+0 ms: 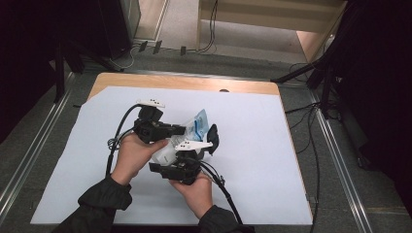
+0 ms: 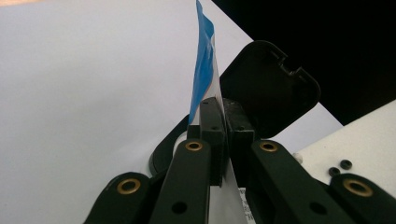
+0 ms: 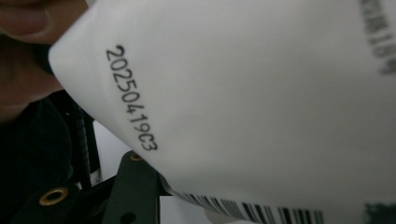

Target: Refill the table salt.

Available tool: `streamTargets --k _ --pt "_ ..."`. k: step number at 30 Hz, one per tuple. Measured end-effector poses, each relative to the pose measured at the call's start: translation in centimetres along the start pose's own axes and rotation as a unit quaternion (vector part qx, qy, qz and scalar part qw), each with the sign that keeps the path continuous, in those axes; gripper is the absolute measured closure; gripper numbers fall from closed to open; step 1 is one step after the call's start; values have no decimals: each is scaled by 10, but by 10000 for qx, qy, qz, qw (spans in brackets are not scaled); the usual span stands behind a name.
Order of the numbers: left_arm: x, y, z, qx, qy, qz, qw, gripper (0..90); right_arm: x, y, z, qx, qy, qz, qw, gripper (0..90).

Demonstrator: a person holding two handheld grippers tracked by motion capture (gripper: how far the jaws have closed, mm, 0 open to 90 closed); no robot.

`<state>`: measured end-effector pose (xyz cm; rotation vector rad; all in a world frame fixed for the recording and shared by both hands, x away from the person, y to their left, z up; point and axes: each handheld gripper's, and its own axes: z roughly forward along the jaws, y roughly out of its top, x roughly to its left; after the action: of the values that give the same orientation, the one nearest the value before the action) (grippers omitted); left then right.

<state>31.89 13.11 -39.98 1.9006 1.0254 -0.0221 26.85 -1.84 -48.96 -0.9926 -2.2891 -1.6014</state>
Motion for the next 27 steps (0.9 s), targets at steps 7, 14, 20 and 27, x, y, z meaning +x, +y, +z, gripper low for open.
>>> streamTargets --k 7,14,20,27 --pt "-1 0 1 -3 -34 -17 10000 896 1 0 -1 23 26 -6 10000 646" --pt "-2 1 2 -31 -15 4 10000 893 -1 1 -1 -44 130 134 9998 653" --pt "-4 2 1 1 -17 51 10000 886 -2 1 -2 -72 193 174 9996 655" --pt "-4 3 1 81 -36 76 9999 880 -2 0 -2 -88 237 183 9995 657"
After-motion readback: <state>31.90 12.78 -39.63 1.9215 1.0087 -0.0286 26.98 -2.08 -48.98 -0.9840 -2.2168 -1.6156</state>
